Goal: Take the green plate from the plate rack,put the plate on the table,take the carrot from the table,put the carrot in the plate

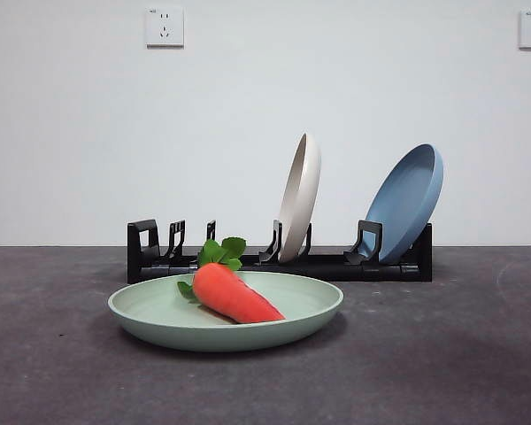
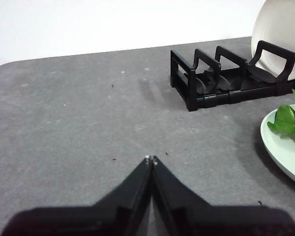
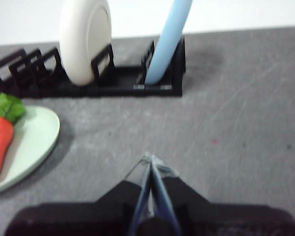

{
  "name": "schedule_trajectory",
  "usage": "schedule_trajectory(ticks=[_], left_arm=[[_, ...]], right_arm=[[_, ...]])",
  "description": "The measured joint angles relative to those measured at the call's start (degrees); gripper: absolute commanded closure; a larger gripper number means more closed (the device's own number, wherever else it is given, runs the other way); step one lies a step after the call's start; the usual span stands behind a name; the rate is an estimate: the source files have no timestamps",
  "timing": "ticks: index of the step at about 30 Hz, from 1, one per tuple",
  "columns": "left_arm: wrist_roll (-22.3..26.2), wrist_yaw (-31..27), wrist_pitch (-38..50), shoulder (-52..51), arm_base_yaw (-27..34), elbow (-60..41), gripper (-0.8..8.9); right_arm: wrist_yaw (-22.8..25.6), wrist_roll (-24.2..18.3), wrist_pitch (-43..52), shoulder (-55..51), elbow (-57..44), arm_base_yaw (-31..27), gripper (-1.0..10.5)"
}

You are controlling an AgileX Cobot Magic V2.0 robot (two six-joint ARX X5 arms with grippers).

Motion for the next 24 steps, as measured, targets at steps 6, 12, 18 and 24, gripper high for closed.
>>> schedule_trajectory(ticks=[6,12,18,24], left_arm=[[0.0,0.0,0.0,0.0,0.0,0.0,8.17],[0.0,0.0,-0.02,0.0,0.0,0.0,8.17],[0.0,0.0,0.0,0.0,0.0,0.0,8.17],[0.0,0.0,-0.02,0.0,0.0,0.0,8.17]], right_arm=[[0.02,1.88,-0.9,0.0,-0.04,0.0,9.5],[0.0,2.14,-0.9,0.0,-0.04,0.0,9.5],[0.0,2.14,-0.9,0.0,-0.04,0.0,9.5],[0.0,2.14,-0.9,0.0,-0.04,0.0,9.5]])
